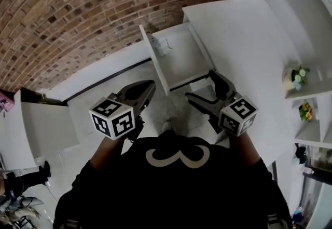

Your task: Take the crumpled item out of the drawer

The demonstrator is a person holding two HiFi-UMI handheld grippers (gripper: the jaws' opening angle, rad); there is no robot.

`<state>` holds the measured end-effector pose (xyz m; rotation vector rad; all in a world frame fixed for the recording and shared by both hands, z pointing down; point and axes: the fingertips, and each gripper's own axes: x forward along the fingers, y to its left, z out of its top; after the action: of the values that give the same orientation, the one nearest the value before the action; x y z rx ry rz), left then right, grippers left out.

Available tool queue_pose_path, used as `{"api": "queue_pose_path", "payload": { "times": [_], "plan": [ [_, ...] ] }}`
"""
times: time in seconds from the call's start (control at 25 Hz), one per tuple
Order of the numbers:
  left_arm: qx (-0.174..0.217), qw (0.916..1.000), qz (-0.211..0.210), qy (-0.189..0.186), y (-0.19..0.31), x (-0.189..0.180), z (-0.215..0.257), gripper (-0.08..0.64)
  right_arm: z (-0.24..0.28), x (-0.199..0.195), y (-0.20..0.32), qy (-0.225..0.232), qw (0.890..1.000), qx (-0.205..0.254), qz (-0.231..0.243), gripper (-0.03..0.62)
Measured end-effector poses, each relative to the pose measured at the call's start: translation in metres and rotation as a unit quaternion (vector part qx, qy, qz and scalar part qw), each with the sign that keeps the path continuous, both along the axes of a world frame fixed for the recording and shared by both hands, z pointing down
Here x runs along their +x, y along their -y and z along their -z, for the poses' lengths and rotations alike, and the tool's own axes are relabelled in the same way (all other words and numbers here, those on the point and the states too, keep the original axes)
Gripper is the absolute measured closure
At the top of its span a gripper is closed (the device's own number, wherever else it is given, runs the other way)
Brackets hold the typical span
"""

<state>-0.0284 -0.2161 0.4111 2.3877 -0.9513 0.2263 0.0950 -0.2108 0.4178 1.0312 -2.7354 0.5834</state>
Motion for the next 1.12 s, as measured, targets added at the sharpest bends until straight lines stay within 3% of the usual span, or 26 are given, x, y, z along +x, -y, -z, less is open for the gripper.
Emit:
{"api": "queue_pose_path", "payload": {
  "times": [0.32, 0.84, 1.12],
  "plan": [
    [-0.010, 0.9999, 0.006, 0.008, 0.041, -0.016, -0.023, 0.556, -0.049, -0.015, 0.063, -0.046, 0.999, -0.026, 0.007, 0.115],
    [-0.052, 0.9971, 0.056, 0.009, 0.103, -0.039, -0.053, 0.557, -0.108, -0.045, 0.167, -0.087, 0.994, -0.057, 0.040, 0.135],
    [-0.077, 0.9925, 0.095, -0.001, 0.141, -0.054, -0.068, 0.557, -0.169, -0.064, 0.213, -0.103, 0.986, -0.120, 0.057, 0.140]
  ]
}}
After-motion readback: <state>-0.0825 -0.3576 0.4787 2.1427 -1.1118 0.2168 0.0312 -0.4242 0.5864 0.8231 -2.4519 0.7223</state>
